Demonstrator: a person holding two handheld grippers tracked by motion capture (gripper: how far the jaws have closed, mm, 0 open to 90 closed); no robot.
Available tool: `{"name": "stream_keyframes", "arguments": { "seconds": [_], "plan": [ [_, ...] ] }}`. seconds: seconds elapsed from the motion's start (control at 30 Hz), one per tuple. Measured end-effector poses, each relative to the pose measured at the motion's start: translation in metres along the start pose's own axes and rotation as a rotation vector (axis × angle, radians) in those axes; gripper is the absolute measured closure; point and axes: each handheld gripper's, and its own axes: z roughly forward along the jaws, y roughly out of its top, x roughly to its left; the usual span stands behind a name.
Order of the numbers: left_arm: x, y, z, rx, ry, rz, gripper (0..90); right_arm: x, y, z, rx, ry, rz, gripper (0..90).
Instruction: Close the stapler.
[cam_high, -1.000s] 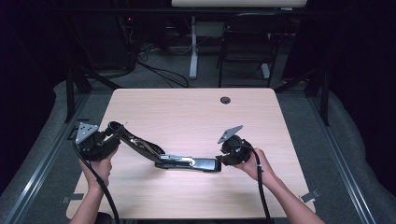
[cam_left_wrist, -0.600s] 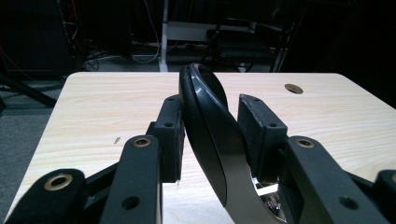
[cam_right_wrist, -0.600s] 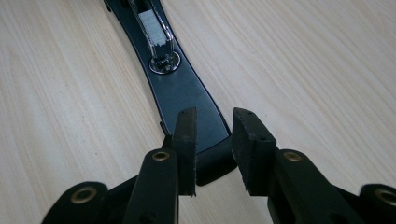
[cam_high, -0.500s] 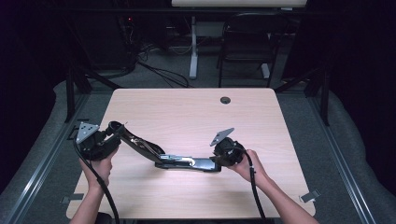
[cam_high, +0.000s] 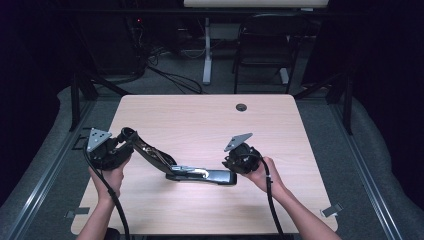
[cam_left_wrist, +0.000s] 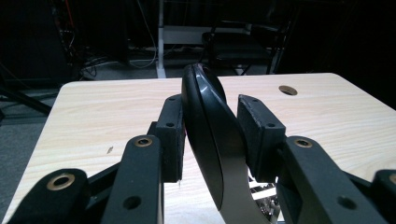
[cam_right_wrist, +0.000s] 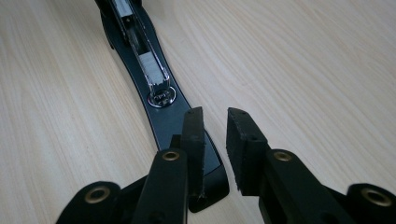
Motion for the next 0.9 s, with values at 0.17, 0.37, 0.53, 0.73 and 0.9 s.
{"name": "stream_keyframes", "arguments": {
  "seconds": [0.17,0.37,0.53,0.73,0.9],
  "plan": [
    [-0.007,0.003,0.003,-0.012,-0.009,0.009,64.2,0.001,0.004,-0.002,-0.016,-0.008,0.002,78.3],
    [-0.013,0.006,0.005,-0.019,-0.015,0.023,64.9,-0.001,0.008,-0.005,-0.025,-0.002,-0.003,82.4],
    [-0.016,0.007,0.006,-0.024,-0.017,0.030,65.1,-0.002,0.011,-0.006,-0.038,-0.007,-0.001,84.2],
    [-0.022,0.009,0.007,-0.031,-0.026,0.045,65.3,-0.002,0.018,-0.008,-0.063,-0.003,-0.004,84.6],
    [-0.025,0.010,0.008,-0.035,-0.032,0.051,65.5,0.001,0.025,-0.006,-0.076,0.007,-0.010,84.7]
  ]
}}
